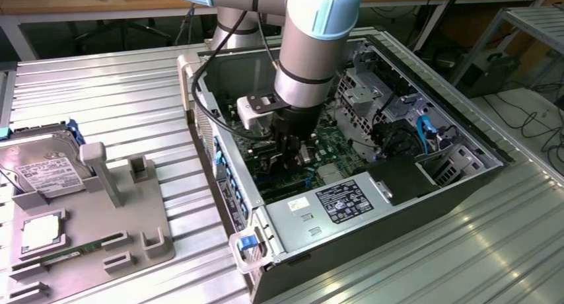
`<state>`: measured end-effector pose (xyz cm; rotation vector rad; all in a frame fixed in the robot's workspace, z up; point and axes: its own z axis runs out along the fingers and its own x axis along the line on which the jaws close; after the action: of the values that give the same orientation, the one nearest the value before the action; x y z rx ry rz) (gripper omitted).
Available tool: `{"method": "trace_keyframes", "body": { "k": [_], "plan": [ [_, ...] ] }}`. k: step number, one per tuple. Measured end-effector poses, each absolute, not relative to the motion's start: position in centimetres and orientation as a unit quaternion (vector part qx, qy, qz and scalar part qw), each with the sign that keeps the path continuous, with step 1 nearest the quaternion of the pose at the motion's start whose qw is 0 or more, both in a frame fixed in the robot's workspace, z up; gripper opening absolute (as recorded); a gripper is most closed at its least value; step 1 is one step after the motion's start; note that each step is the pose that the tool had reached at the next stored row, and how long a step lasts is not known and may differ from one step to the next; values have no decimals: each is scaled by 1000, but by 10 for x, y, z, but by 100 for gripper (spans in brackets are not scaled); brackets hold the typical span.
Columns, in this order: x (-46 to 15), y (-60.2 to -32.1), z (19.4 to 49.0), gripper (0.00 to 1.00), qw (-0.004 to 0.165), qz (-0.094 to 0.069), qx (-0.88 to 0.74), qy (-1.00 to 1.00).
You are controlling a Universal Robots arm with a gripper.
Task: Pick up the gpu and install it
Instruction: 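Insert the gpu into the slot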
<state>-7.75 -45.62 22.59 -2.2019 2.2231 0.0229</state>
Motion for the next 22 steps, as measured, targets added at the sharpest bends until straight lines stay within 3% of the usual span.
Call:
{"method": "trace_keyframes", "body": {
  "k": [7,9,12,22],
  "plan": [
    [-78,-455,223,27,11,9,-703,711],
    [-78,-456,225,34,8,8,-704,711],
    [-78,-455,226,34,8,7,-704,711],
    [-78,-454,285,34,10,4,-704,710]
  ]
}}
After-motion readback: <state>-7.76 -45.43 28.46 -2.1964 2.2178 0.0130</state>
